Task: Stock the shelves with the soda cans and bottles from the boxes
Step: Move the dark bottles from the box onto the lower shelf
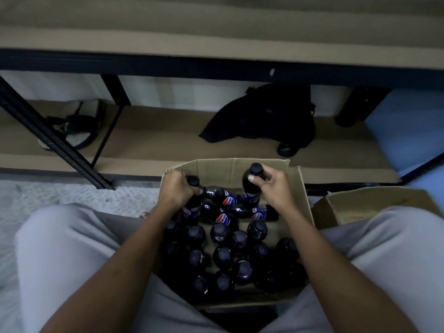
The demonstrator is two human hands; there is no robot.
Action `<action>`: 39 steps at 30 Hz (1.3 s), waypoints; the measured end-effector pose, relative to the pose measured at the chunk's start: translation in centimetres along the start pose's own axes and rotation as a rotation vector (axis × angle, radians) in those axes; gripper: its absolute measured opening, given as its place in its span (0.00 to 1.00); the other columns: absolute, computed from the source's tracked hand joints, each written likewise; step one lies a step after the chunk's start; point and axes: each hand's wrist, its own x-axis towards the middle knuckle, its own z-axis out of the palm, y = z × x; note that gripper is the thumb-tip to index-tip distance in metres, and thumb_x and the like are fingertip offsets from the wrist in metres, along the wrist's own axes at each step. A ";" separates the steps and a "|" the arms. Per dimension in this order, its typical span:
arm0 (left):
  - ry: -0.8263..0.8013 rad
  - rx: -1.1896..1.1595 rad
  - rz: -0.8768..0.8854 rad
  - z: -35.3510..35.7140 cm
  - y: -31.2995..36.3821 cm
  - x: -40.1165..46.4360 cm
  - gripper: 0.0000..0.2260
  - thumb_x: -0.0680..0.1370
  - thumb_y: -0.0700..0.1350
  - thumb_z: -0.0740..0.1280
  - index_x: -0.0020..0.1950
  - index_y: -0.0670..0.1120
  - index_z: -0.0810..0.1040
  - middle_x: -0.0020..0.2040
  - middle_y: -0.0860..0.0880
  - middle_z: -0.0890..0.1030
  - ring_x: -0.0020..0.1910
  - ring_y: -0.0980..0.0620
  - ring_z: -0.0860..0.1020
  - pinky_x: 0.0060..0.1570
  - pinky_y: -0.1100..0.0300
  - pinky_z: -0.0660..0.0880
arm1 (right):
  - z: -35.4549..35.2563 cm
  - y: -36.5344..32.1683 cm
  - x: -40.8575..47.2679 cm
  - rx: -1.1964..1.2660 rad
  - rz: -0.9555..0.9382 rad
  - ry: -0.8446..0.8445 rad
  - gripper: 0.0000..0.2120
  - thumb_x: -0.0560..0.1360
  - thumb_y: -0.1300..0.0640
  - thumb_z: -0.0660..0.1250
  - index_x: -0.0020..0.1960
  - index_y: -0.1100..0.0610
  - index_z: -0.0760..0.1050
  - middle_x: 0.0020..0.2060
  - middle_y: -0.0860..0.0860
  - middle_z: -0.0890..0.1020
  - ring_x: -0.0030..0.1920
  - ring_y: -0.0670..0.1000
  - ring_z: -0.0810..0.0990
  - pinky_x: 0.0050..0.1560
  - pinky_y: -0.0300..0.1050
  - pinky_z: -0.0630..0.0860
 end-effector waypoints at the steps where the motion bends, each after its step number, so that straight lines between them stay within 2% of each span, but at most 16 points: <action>1: 0.009 -0.015 0.016 -0.7 0.8 0.1 0.14 0.62 0.44 0.82 0.45 0.46 0.84 0.40 0.52 0.84 0.42 0.53 0.81 0.45 0.60 0.78 | -0.2 -1.4 -0.1 0.024 -0.025 0.017 0.15 0.74 0.56 0.73 0.59 0.46 0.80 0.47 0.33 0.82 0.51 0.36 0.80 0.63 0.49 0.75; 4: 0.026 -0.058 0.084 -3.4 3.8 0.1 0.17 0.63 0.45 0.82 0.49 0.47 0.84 0.42 0.52 0.84 0.45 0.53 0.82 0.48 0.58 0.79 | -1.3 -6.2 -0.2 0.051 -0.121 0.048 0.15 0.72 0.53 0.74 0.57 0.43 0.81 0.45 0.37 0.84 0.51 0.42 0.83 0.60 0.52 0.78; 8: 0.049 -0.150 0.283 -7.8 9.5 -0.5 0.21 0.64 0.45 0.82 0.55 0.46 0.84 0.47 0.53 0.84 0.49 0.56 0.82 0.57 0.56 0.78 | -3.7 -12.9 -0.4 0.064 -0.262 0.090 0.15 0.69 0.51 0.76 0.55 0.46 0.83 0.45 0.38 0.85 0.50 0.39 0.83 0.56 0.49 0.81; 12: 0.069 -0.302 0.464 -11.7 16.3 -1.4 0.26 0.62 0.53 0.80 0.57 0.47 0.83 0.48 0.54 0.85 0.50 0.59 0.83 0.58 0.55 0.78 | -6.0 -18.6 -0.6 0.098 -0.377 0.115 0.13 0.67 0.47 0.76 0.51 0.48 0.85 0.44 0.41 0.86 0.49 0.43 0.84 0.54 0.54 0.81; 16: 0.089 -0.534 0.599 -15.3 23.0 -2.6 0.17 0.69 0.41 0.78 0.56 0.44 0.82 0.47 0.50 0.86 0.46 0.57 0.83 0.50 0.61 0.80 | -8.7 -24.9 -0.4 0.204 -0.511 0.150 0.11 0.69 0.56 0.77 0.51 0.52 0.85 0.45 0.46 0.87 0.50 0.47 0.85 0.57 0.53 0.80; 18: 0.128 -0.620 0.677 -17.1 26.2 -3.0 0.13 0.71 0.39 0.76 0.53 0.44 0.82 0.45 0.51 0.85 0.43 0.58 0.84 0.46 0.64 0.79 | -10.1 -28.1 -0.1 0.256 -0.578 0.134 0.12 0.70 0.62 0.76 0.53 0.55 0.84 0.45 0.49 0.87 0.48 0.49 0.86 0.55 0.48 0.81; 21: 0.168 -0.690 0.755 -19.8 30.3 -2.9 0.10 0.72 0.37 0.74 0.53 0.41 0.81 0.41 0.50 0.85 0.38 0.58 0.83 0.41 0.65 0.78 | -12.4 -32.5 0.8 0.287 -0.622 0.137 0.10 0.71 0.64 0.75 0.52 0.57 0.83 0.44 0.51 0.87 0.46 0.49 0.86 0.51 0.44 0.82; 26: 0.231 -0.645 0.818 -22.4 34.3 -0.3 0.10 0.74 0.39 0.74 0.53 0.38 0.80 0.35 0.51 0.84 0.32 0.59 0.80 0.34 0.65 0.76 | -14.3 -36.5 4.0 0.257 -0.654 0.173 0.10 0.71 0.60 0.76 0.52 0.59 0.84 0.43 0.52 0.87 0.45 0.52 0.86 0.52 0.53 0.82; 29: 0.252 -0.627 0.793 -22.1 34.7 2.4 0.13 0.71 0.44 0.77 0.52 0.41 0.81 0.42 0.46 0.85 0.39 0.53 0.83 0.43 0.56 0.80 | -14.2 -36.7 6.3 0.229 -0.649 0.201 0.11 0.70 0.58 0.77 0.52 0.57 0.84 0.44 0.50 0.87 0.46 0.49 0.86 0.54 0.53 0.82; 32: 0.298 -0.621 0.750 -21.3 35.0 4.7 0.17 0.65 0.52 0.76 0.50 0.45 0.82 0.45 0.47 0.86 0.45 0.49 0.84 0.52 0.45 0.80 | -14.0 -36.7 8.7 0.193 -0.641 0.224 0.10 0.69 0.54 0.77 0.49 0.54 0.85 0.42 0.48 0.87 0.46 0.48 0.86 0.55 0.54 0.81; 36: 0.355 -0.634 0.732 -20.5 35.6 7.1 0.21 0.63 0.57 0.75 0.50 0.47 0.83 0.45 0.51 0.86 0.47 0.52 0.84 0.55 0.45 0.79 | -13.8 -36.9 11.2 0.151 -0.624 0.258 0.12 0.67 0.48 0.76 0.47 0.53 0.85 0.40 0.47 0.87 0.45 0.48 0.86 0.55 0.55 0.81; 39: 0.406 -0.586 0.737 -19.8 35.9 7.7 0.20 0.67 0.57 0.73 0.54 0.48 0.83 0.47 0.53 0.86 0.48 0.56 0.83 0.55 0.49 0.79 | -13.4 -36.4 11.9 0.201 -0.637 0.295 0.14 0.69 0.49 0.75 0.52 0.54 0.84 0.42 0.46 0.87 0.47 0.45 0.86 0.56 0.53 0.81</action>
